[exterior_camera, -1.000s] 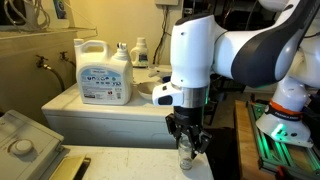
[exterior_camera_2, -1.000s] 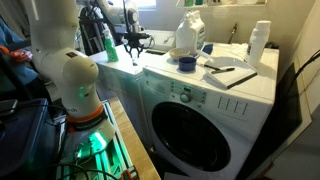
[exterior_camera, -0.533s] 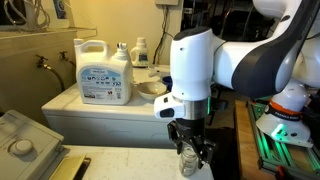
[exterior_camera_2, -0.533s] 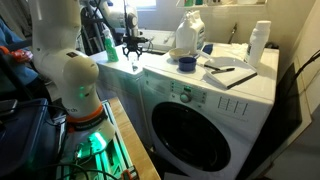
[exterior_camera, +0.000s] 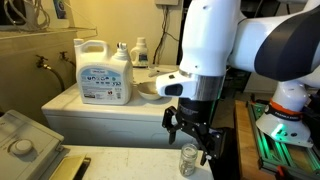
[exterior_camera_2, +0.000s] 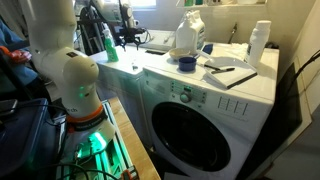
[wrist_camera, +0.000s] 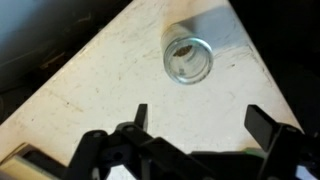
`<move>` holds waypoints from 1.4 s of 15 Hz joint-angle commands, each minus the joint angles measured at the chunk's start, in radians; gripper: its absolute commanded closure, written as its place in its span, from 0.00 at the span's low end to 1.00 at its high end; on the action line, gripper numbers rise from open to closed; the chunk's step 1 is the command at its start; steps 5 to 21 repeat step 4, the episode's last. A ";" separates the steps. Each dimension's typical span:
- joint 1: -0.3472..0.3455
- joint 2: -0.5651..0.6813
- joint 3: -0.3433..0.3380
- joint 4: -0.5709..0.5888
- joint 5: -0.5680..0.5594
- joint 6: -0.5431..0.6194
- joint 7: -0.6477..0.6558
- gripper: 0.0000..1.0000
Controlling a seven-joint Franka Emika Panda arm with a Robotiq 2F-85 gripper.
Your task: Put the glass jar on the dryer
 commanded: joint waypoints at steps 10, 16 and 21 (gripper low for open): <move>0.001 -0.118 0.001 -0.038 -0.007 0.106 -0.019 0.00; 0.001 -0.118 0.001 -0.038 -0.007 0.106 -0.019 0.00; 0.001 -0.118 0.001 -0.038 -0.007 0.106 -0.019 0.00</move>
